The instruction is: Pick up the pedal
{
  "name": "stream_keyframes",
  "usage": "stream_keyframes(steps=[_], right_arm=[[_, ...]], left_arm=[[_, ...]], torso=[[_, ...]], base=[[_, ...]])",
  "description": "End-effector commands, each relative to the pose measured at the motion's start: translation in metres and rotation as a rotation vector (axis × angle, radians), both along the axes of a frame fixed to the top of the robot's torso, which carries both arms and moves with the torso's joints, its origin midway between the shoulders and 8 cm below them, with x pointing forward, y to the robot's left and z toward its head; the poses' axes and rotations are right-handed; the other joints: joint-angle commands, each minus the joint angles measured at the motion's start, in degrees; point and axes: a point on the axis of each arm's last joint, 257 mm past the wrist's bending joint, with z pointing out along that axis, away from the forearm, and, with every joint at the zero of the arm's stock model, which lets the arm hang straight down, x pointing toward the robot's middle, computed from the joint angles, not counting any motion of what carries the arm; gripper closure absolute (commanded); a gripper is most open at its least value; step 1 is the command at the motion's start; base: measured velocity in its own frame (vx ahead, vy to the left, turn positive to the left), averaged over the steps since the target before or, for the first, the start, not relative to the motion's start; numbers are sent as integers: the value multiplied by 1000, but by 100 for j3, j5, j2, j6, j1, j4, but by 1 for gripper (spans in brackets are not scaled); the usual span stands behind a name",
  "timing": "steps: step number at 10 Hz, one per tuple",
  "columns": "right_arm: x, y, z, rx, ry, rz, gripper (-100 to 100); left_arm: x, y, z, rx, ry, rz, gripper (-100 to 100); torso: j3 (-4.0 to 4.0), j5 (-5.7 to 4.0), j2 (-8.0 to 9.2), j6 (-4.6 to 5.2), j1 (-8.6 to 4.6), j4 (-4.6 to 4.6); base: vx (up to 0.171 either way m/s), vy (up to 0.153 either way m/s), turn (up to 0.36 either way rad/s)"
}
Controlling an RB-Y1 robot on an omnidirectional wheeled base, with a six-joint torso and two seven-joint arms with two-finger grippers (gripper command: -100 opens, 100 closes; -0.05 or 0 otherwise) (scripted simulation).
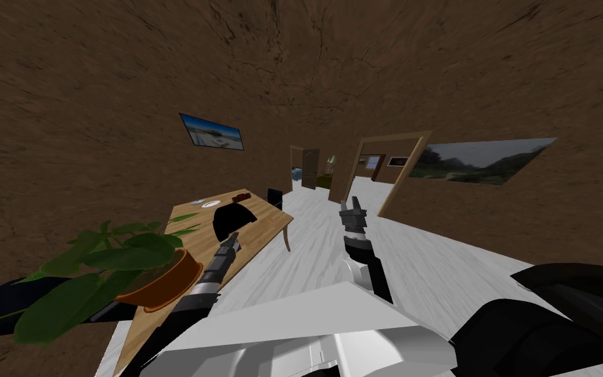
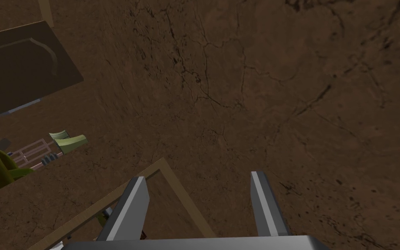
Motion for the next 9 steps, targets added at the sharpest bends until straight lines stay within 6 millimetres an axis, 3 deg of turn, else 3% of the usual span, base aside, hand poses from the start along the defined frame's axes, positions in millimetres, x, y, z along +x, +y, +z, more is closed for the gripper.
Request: stream_keyframes(steps=[1, 2, 5, 6, 8, 9], right_arm=[[0, 0, 0, 0, 0, 0, 0], [0, 0, 0, 0, 0, 0, 0], [0, 0, 0, 0, 0, 0, 0], [0, 0, 0, 0, 0, 0, 0], [0, 0, 0, 0, 0, 0, 0], [0, 0, 0, 0, 0, 0, 0]], left_arm=[[-9, 4, -39, 39, 111, -13, -100], [-9, 4, -39, 40, 111, -14, -100], [-40, 15, -117, 108, 338, -47, -100], [-40, 15, -117, 112, 339, -50, -100], [-70, 26, -166, 156, 492, -76, -100], [-70, 26, -167, 159, 493, -78, -100]], torso=[[0, 0, 0, 0, 0, 0], [-1, -1, -2, 0, -3, 0], [-5, 1, -9, 0, 4, -2], [-6, 1, -11, 0, 4, -2], [-10, 2, -18, 0, 14, -4], [-13, 3, -23, 0, 15, -5]], base=[[-20, -67, -124], [-14, -41, -26], [-2, -48, -118], [6, -30, -60], [28, -24, -152], [28, -13, -62]])
